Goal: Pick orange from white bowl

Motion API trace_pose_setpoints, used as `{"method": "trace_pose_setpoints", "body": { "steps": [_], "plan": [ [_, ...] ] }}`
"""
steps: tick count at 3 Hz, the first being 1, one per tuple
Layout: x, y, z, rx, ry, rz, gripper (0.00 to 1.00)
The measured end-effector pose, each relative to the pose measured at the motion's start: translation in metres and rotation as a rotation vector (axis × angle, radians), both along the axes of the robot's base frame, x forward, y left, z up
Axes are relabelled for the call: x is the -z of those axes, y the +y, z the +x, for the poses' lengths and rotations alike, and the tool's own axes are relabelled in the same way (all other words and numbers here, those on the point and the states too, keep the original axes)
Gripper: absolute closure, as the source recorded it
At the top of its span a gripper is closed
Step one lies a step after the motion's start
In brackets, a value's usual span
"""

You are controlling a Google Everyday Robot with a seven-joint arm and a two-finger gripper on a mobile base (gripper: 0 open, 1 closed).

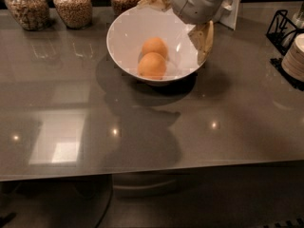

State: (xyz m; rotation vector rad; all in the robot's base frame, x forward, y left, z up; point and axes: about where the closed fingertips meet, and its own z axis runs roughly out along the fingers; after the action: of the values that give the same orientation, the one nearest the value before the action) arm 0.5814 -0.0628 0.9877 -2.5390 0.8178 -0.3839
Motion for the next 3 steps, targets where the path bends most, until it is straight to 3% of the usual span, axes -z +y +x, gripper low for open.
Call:
{"method": "trace_pose_setpoints", "body": {
  "steps": [1,3],
  "plan": [
    [0.013,0.014,0.013,-0.085,0.008,-0.055,0.0],
    [0.038,0.029,0.029,-0.204,0.008,-0.111,0.34]
  ]
}}
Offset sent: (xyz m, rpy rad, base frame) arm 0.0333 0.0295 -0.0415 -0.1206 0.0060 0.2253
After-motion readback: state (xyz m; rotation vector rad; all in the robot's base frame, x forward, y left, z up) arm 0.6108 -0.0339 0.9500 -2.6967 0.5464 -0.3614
